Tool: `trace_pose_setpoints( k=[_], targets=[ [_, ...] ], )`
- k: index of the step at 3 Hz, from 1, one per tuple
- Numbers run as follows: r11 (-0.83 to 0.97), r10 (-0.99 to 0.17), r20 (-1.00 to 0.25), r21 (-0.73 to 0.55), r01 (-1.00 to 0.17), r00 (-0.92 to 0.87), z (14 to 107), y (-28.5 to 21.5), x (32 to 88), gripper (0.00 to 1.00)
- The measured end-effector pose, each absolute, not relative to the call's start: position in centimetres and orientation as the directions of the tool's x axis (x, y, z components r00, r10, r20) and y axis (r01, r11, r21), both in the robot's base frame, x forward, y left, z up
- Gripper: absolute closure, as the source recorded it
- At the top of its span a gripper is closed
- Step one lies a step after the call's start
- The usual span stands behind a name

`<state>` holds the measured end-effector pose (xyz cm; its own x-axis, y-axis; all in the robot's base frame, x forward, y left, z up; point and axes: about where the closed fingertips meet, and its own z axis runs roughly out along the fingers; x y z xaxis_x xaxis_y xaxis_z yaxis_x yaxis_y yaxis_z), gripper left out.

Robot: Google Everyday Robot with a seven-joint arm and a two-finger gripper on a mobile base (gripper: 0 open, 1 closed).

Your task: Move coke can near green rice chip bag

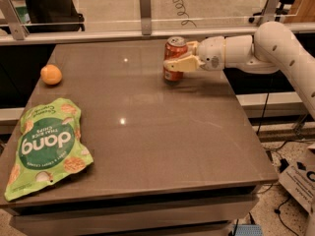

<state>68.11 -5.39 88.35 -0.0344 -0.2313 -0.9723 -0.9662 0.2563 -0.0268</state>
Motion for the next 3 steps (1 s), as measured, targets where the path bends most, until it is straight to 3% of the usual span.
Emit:
trace_pose_setpoints(
  k=[1,3],
  targets=[
    [0.231,-0.217,-0.973,0.031,-0.972,-0.082,90.6,-4.1,66.9,1.00],
    [0.092,-0.286,-0.946,0.132,-0.987,-0.153,94.0,3.4,59.7,1.00]
  ],
)
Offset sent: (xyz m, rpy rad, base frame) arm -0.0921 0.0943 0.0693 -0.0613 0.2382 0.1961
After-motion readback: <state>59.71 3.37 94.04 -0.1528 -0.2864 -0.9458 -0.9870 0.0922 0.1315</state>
